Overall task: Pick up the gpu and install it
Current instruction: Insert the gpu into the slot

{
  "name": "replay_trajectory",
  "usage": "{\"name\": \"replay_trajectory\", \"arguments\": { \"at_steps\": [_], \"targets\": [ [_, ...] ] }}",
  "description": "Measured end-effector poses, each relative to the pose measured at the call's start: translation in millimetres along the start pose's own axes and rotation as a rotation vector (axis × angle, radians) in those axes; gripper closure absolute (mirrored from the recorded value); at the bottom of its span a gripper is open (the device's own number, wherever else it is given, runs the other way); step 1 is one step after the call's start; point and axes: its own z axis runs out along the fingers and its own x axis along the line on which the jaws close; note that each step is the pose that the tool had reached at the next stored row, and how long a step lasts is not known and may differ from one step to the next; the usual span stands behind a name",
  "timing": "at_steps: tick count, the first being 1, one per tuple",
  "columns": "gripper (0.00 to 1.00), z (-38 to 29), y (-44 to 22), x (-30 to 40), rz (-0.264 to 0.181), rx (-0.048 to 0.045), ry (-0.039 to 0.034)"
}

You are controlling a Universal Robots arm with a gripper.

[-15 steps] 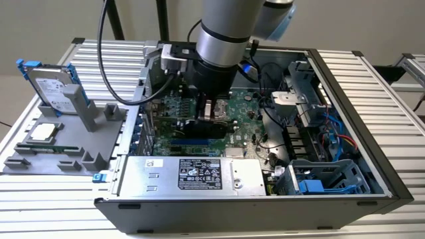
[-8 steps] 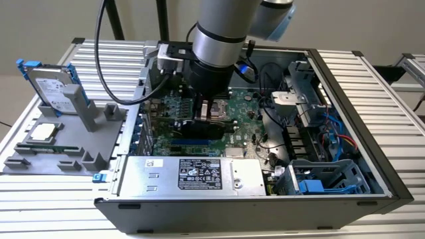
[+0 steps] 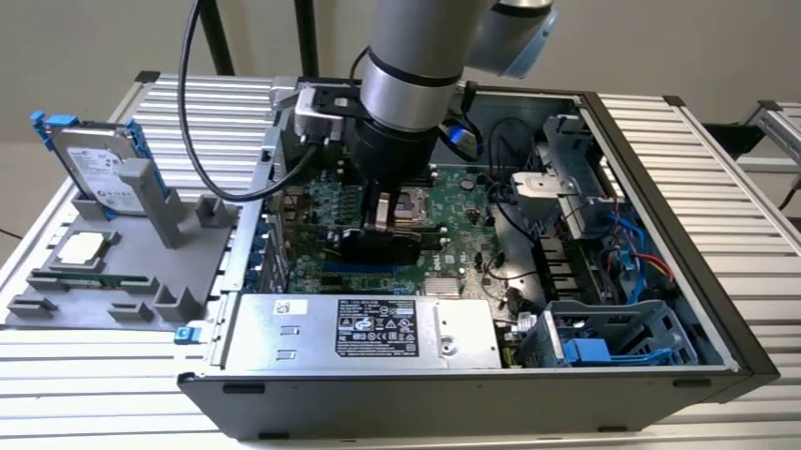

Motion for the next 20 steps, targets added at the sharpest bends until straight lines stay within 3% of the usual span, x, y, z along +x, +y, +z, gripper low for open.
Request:
{"name": "replay_trajectory", "arguments": {
  "at_steps": [10, 20],
  "targets": [
    [1.0, 8.5, 1.9, -0.2, 0.001, 0.0036, 0.0003],
    [1.0, 9.1, 1.8, -0.3, 0.001, 0.0041, 0.0007]
  ]
}}
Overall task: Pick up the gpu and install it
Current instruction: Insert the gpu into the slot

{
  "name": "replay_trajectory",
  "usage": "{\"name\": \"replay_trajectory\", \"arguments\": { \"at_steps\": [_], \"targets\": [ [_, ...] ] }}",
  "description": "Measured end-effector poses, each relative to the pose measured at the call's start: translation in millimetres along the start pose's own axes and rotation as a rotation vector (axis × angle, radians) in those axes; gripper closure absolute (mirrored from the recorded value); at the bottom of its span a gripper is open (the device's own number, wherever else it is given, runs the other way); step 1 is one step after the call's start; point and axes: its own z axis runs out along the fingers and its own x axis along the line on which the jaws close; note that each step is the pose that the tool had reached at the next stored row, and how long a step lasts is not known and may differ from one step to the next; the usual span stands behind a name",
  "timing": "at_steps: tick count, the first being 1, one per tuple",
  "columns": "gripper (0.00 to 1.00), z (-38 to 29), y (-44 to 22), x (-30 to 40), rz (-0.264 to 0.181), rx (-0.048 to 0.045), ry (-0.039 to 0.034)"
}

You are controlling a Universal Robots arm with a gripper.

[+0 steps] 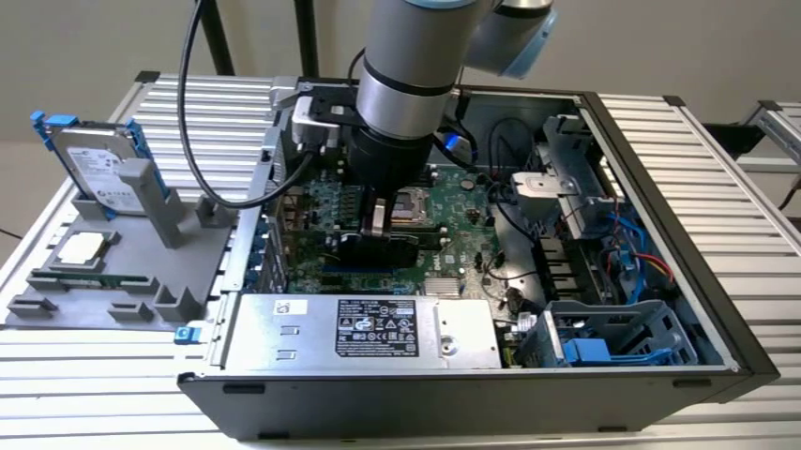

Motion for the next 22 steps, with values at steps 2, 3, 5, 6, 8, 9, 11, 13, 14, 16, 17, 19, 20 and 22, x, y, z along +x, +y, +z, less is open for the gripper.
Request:
{"name": "replay_trajectory", "arguments": {
  "at_steps": [2, 3, 5, 6, 8, 9, 11, 13, 14, 16, 17, 19, 20, 22],
  "targets": [
    [1.0, -0.5, 0.1, 0.0, 0.0, 0.0001, 0.0],
    [1.0, -0.8, 0.1, -0.1, 0.0, 0.0002, -0.0003],
    [1.0, -1.3, 0.2, -0.4, 0.0, 0.0002, 0.0],
    [1.0, -1.5, 0.3, -0.4, 0.0, 0.0001, 0.0003],
    [1.0, -1.7, 0.5, -1.4, 0.0, 0.0001, 0.0003],
    [1.0, -1.7, 0.5, -1.6, 0.0, 0.0002, 0.0004],
    [1.0, -1.7, 0.6, -2.4, 0.0, 0.0004, 0.0004],
    [1.0, -0.3, 0.8, -2.6, 0.0, 0.0016, 0.0004],
    [1.0, 0.7, 0.9, -2.6, 0.0, 0.0018, 0.0008],
    [1.0, 1.7, 1.6, -2.6, 0.0, 0.002, 0.0009],
    [1.0, 2.2, 1.8, -2.6, 0.0, 0.0021, 0.0007],
    [1.0, 2.5, 1.9, -2.7, 0.0, 0.0021, 0.0002],
    [1.0, 2.5, 1.9, -2.7, 0.0, 0.0021, 0.0002],
    [1.0, 2.5, 1.9, -2.7, 0.0, 0.0021, 0.0002]
  ]
}}
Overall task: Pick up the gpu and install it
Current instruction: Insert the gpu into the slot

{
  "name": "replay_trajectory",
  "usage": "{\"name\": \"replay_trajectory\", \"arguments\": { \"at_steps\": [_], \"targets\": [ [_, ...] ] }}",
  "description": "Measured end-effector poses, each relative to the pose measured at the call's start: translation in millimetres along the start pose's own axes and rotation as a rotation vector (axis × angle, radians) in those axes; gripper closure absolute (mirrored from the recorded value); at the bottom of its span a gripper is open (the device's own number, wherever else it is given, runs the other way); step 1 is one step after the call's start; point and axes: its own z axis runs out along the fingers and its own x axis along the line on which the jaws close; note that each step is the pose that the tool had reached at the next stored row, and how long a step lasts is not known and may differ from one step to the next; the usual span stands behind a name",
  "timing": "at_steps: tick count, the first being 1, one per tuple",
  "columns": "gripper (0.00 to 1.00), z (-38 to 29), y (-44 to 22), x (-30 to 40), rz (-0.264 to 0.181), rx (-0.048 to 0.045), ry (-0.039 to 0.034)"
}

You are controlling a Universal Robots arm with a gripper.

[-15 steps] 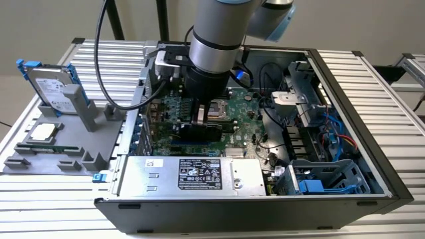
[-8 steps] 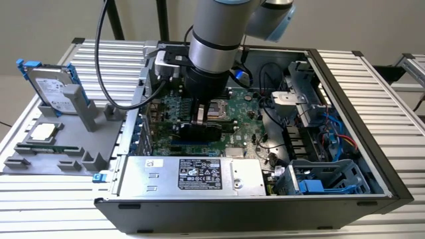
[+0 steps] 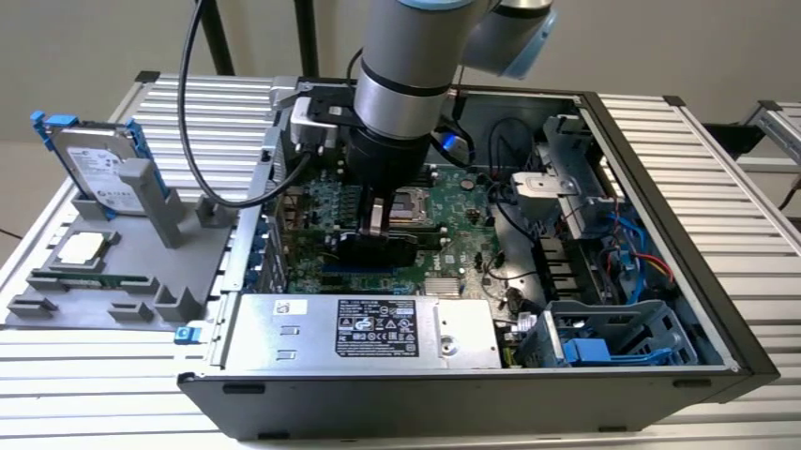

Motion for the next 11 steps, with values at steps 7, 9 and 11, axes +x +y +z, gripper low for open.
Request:
{"name": "replay_trajectory", "arguments": {
  "at_steps": [7, 9, 11],
  "targets": [
    [1.0, 0.6, 0.0, 0.6, 0.0, 0.0001, -0.0004],
    [1.0, 1.2, -0.3, 2.5, 0.0, 0.0007, -0.0018],
    [1.0, 0.8, -0.3, 4.3, 0.0, -0.0002, -0.0004]
  ]
}}
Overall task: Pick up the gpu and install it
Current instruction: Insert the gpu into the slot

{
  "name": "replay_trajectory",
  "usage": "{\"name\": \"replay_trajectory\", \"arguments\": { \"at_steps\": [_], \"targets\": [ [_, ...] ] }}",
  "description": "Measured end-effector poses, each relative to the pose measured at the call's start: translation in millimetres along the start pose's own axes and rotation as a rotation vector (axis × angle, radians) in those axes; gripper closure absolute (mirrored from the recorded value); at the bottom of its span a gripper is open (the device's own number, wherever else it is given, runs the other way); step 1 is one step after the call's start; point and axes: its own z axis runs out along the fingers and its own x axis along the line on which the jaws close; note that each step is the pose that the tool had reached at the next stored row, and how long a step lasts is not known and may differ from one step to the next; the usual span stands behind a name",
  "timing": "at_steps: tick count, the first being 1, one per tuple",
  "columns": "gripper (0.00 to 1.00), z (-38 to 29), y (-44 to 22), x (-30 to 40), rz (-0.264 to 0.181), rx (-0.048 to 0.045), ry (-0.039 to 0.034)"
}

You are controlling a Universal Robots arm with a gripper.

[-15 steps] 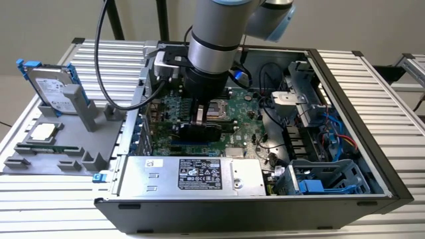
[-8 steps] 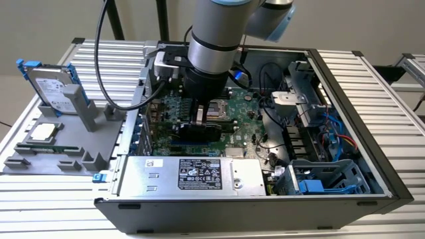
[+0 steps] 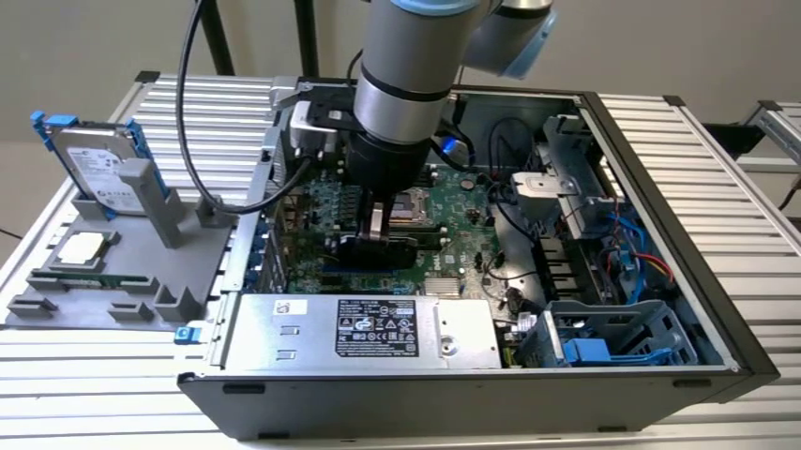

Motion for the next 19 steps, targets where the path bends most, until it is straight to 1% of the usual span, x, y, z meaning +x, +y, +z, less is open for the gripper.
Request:
{"name": "replay_trajectory", "arguments": {
  "at_steps": [4, 8, 11, 13, 15, 17, 19],
  "targets": [
    [1.0, 1.0, -0.1, 0.2, 0.0, -0.0002, 0.0007],
    [1.0, 4.5, -0.6, 0.1, 0.0, -0.0003, 0.0013],
    [1.0, 6.4, -0.9, -0.1, 0.0, 0.0003, 0.0],
    [1.0, 7.6, -1.1, -0.2, 0.0, 0.0, 0.0003],
    [1.0, 10.0, -1.4, -0.1, 0.0, -0.0005, 0.0016],
    [1.0, 12.2, -1.6, -0.2, 0.0, -0.0006, 0.0009],
    [1.0, 12.4, -1.7, -0.3, 0.0, -0.0001, 0.0005]
  ]
}}
